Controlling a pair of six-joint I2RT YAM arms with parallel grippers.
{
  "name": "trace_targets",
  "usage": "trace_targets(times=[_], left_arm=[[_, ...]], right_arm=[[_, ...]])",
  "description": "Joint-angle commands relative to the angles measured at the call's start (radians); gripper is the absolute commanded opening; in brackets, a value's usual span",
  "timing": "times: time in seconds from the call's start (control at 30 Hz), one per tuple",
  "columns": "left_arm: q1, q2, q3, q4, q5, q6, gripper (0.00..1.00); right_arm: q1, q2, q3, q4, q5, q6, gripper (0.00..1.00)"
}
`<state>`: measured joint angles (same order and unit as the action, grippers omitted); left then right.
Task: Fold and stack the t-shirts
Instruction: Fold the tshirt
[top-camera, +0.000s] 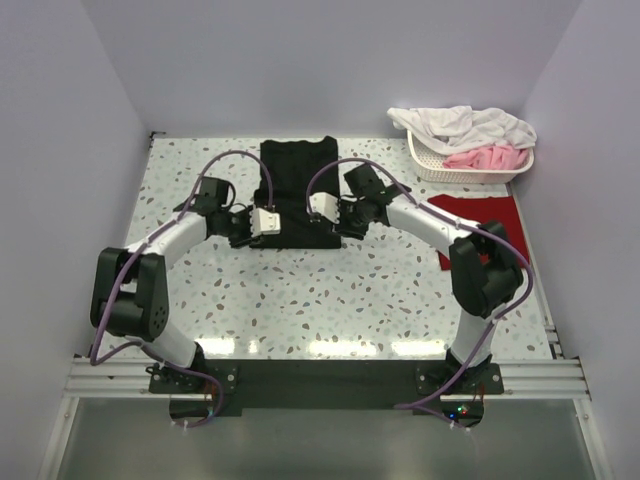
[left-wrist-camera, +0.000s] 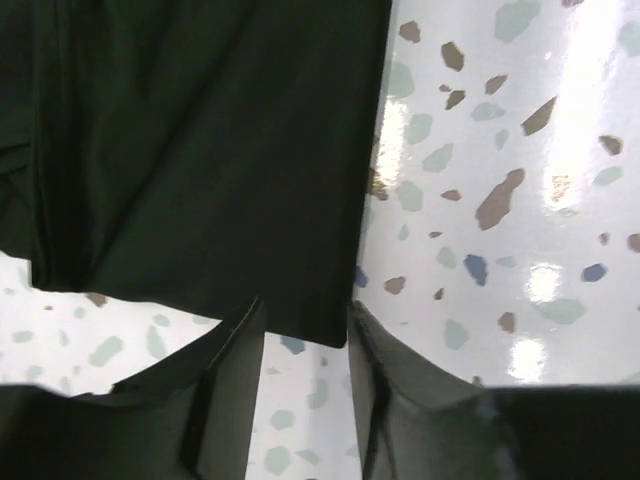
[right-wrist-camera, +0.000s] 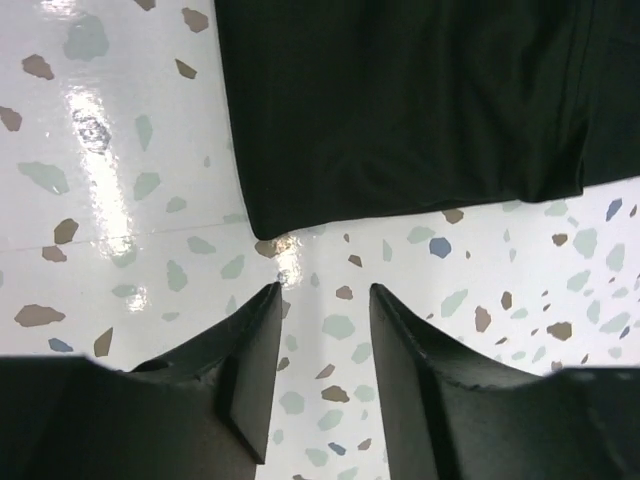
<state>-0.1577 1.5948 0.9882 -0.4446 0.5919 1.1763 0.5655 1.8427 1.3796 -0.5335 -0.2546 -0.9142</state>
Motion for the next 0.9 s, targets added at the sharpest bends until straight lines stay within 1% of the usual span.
trace_targets(times=[0.0,0.07,0.23,0.33,0.53,0.6,0.7,0.73,0.77,0.8,0.83,0.87], left_arm=[[-0.003,-0.052,-0.022,-0.033,0.06,0.022,0.47],[-0.005,-0.065,-0.063,0.003,0.06,0.039,0.51],[-0.005,-0.029,-0.094,0.038,0.023,0.086,0.52],[-0.005,-0.009,-0.102,0.078,0.008,0.1,0.52],[-0.006,0.073,-0.088,0.125,-0.014,0.111,0.51],[-0.008,0.088,-0.086,0.133,-0.021,0.115,0.5],[-0.013,0.109,-0.091,0.133,-0.044,0.129,0.46],[-0.014,0.111,-0.095,0.136,-0.052,0.129,0.43],[-0.014,0.111,-0.098,0.135,-0.055,0.132,0.34],[-0.016,0.113,-0.1,0.132,-0.06,0.132,0.28],[-0.019,0.108,-0.102,0.127,-0.061,0.131,0.22],[-0.017,0.103,-0.102,0.124,-0.06,0.129,0.12]], right_arm=[[0.011,-0.029,-0.005,-0.031,-0.063,-0.009,0.46],[0.028,-0.036,-0.031,0.021,-0.054,-0.021,0.53],[0.051,0.009,-0.057,0.052,-0.054,-0.04,0.54],[0.065,0.032,-0.074,0.102,-0.051,-0.04,0.52],[0.077,0.102,-0.083,0.17,-0.017,-0.032,0.46],[0.077,0.125,-0.096,0.179,0.004,-0.043,0.43],[0.077,0.13,-0.12,0.194,0.017,-0.058,0.32],[0.076,0.13,-0.126,0.205,0.02,-0.06,0.18],[0.076,0.128,-0.132,0.208,0.021,-0.057,0.1],[0.077,0.127,-0.131,0.211,0.028,-0.054,0.04],[0.076,0.125,-0.129,0.204,0.029,-0.052,0.0],[0.077,0.119,-0.129,0.202,0.028,-0.043,0.0]])
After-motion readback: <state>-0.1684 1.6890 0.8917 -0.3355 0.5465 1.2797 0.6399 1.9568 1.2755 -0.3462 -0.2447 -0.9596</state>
